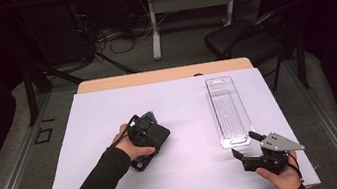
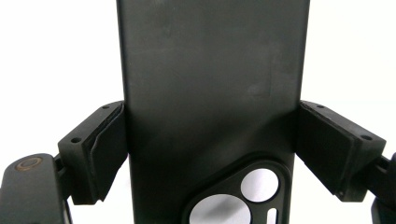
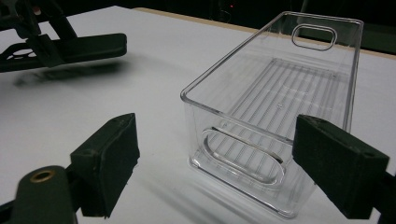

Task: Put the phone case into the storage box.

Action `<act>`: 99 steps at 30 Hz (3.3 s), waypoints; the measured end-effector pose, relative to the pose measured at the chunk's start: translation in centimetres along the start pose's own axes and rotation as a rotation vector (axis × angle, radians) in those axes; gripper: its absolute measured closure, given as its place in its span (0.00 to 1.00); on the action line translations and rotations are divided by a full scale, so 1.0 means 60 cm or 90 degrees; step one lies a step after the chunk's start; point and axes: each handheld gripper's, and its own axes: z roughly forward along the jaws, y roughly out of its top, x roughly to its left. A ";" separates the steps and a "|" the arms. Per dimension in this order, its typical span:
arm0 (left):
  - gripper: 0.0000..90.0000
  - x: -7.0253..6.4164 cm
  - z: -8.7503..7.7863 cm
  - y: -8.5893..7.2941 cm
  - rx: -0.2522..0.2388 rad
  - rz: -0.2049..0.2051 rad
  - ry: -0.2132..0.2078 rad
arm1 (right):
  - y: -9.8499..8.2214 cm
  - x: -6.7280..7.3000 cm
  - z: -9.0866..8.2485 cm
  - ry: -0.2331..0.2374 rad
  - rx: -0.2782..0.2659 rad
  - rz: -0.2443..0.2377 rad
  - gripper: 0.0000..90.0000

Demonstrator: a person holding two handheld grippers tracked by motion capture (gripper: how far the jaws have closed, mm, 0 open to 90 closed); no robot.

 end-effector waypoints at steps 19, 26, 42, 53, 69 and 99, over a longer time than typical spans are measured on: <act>0.16 -0.016 -0.046 -0.005 -0.012 0.027 0.000 | 0.000 0.001 0.000 0.000 -0.001 -0.003 0.16; 0.16 -0.028 -0.053 -0.006 -0.016 0.045 -0.005 | 0.001 0.003 -0.001 0.002 0.007 -0.005 0.16; 0.16 -0.062 -0.066 -0.001 -0.016 0.095 -0.023 | 0.009 0.013 0.000 0.006 -0.003 -0.025 0.16; 0.16 -0.093 -0.079 0.006 -0.011 0.136 -0.028 | 0.022 0.029 0.006 0.021 -0.004 -0.053 0.16; 0.16 -0.108 -0.084 0.014 -0.005 0.158 -0.025 | 0.038 0.045 0.018 0.038 -0.002 -0.087 0.16; 0.16 -0.102 -0.092 0.016 -0.008 0.152 -0.035 | 0.086 0.098 0.073 0.064 0.019 -0.358 0.19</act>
